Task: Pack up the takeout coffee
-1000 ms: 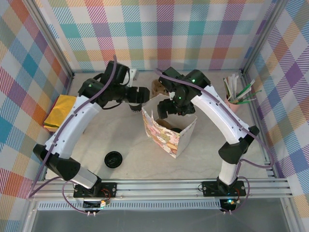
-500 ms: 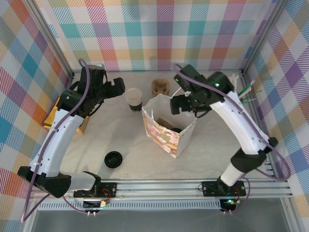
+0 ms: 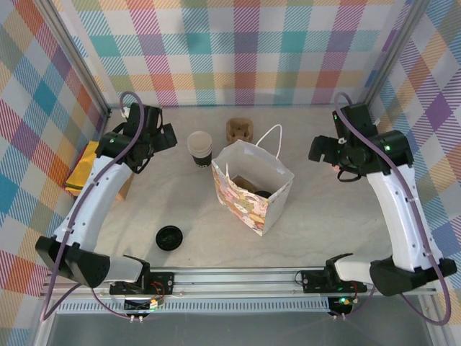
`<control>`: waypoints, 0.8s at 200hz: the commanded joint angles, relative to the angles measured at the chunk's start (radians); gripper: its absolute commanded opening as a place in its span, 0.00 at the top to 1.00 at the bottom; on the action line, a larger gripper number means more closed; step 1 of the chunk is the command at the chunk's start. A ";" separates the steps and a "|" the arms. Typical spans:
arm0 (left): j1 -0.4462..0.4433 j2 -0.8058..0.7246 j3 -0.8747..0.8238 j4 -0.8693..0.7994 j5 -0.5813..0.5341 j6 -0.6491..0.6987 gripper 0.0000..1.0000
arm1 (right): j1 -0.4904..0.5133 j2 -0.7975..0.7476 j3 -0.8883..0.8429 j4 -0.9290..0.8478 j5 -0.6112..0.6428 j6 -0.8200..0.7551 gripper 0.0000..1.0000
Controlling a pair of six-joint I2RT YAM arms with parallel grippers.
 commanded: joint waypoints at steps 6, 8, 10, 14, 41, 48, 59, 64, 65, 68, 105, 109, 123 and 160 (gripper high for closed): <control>0.015 0.070 0.073 -0.033 0.149 0.017 0.00 | -0.127 0.051 -0.045 0.106 -0.126 -0.052 0.02; 0.015 0.074 0.077 -0.033 0.159 0.019 0.00 | -0.135 0.052 -0.050 0.114 -0.136 -0.054 0.03; 0.015 0.077 0.082 -0.033 0.170 0.023 0.00 | -0.149 0.053 -0.054 0.123 -0.143 -0.055 0.04; 0.015 0.083 0.091 -0.032 0.188 0.029 0.00 | -0.173 0.053 -0.065 0.139 -0.155 -0.056 0.06; 0.015 0.105 0.129 -0.008 0.309 0.052 0.00 | -0.322 0.078 -0.120 0.222 -0.271 -0.063 0.23; 0.015 0.108 0.139 -0.003 0.327 0.054 0.00 | -0.353 0.089 -0.126 0.230 -0.289 -0.065 0.28; 0.015 0.113 0.154 0.003 0.354 0.057 0.00 | -0.388 0.108 -0.134 0.241 -0.297 -0.069 0.37; 0.015 0.115 0.161 0.006 0.368 0.061 0.00 | -0.403 0.116 -0.135 0.245 -0.301 -0.070 0.40; 0.015 0.116 0.162 0.007 0.370 0.061 0.00 | -0.406 0.117 -0.135 0.245 -0.302 -0.070 0.40; 0.015 0.118 0.167 0.008 0.377 0.063 0.00 | -0.416 0.122 -0.137 0.248 -0.307 -0.071 0.42; 0.015 0.137 0.197 0.015 0.411 0.075 0.00 | -0.508 0.162 -0.160 0.283 -0.321 -0.069 0.47; 0.015 0.140 0.198 0.016 0.416 0.075 0.00 | -0.519 0.168 -0.160 0.286 -0.326 -0.070 0.48; 0.015 0.148 0.205 0.017 0.428 0.076 0.00 | -0.553 0.192 -0.163 0.301 -0.344 -0.066 0.50; 0.015 0.169 0.225 0.017 0.440 0.077 0.00 | -0.579 0.262 -0.149 0.343 -0.382 -0.067 0.52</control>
